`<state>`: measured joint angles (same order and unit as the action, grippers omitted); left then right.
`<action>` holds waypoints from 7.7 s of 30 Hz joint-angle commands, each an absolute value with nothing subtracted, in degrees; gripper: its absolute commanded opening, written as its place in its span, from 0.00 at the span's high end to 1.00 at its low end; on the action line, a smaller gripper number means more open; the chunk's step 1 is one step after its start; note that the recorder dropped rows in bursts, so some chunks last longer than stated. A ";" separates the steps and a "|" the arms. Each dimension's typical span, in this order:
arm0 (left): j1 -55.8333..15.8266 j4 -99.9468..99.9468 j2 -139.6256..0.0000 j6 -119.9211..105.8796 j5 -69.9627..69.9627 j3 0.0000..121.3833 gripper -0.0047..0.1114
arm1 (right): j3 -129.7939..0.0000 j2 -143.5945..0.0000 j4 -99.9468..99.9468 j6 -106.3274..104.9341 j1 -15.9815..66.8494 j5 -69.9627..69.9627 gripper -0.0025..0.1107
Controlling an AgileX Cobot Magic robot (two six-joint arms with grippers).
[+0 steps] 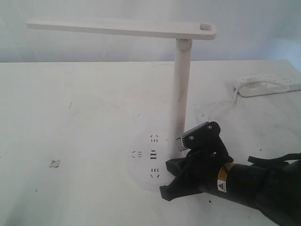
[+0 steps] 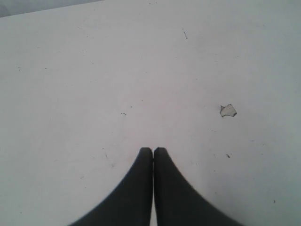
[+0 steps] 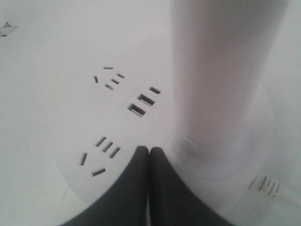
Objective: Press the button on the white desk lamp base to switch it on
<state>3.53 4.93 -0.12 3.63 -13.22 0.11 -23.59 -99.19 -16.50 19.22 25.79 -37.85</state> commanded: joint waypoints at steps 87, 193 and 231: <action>3.33 4.81 0.00 3.65 -13.26 0.00 0.96 | 0.00 -34.08 8.20 -1.27 26.27 -55.04 0.98; 3.33 4.56 0.00 3.65 -13.30 0.00 0.96 | 0.00 0.00 11.92 -17.30 -17.69 20.16 0.98; 3.33 4.56 0.00 3.65 -13.30 0.00 0.96 | 0.00 0.00 12.03 -16.62 -17.69 20.16 0.98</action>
